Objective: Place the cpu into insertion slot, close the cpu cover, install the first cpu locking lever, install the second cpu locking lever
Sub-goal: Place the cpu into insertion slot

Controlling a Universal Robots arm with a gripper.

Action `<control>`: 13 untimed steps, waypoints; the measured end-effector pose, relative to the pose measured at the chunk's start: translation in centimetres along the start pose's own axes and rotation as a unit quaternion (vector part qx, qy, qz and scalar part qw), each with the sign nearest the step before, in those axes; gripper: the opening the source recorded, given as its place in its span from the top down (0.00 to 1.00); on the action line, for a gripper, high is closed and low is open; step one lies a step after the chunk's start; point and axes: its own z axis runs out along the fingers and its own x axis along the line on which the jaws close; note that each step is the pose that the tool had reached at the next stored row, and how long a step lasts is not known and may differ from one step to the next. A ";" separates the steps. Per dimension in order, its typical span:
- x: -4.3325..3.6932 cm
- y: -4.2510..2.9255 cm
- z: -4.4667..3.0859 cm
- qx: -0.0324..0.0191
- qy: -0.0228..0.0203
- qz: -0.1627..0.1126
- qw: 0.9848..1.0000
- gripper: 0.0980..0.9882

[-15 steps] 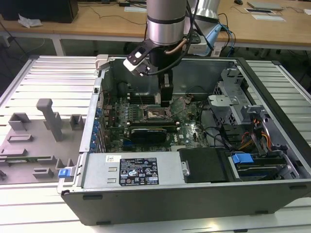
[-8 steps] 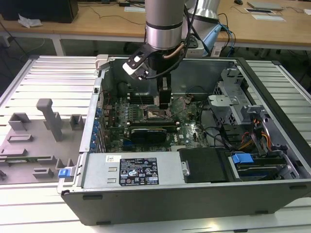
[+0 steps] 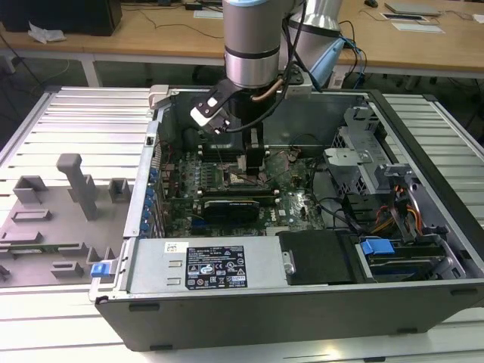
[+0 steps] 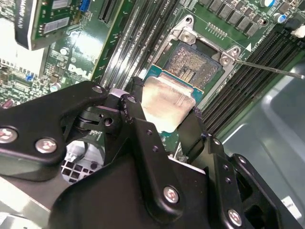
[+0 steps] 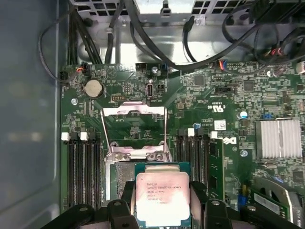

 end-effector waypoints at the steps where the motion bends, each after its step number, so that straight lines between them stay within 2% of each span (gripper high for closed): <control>1: 0.08 -0.07 0.36 0.000 0.000 -0.002 1.000 0.50; 4: 0.29 -0.23 0.99 0.000 0.001 -0.007 1.000 0.50; 8: 0.70 -0.33 1.27 0.000 0.001 -0.007 1.000 0.50; 13: 1.12 -0.83 1.93 0.000 0.001 -0.007 1.000 0.50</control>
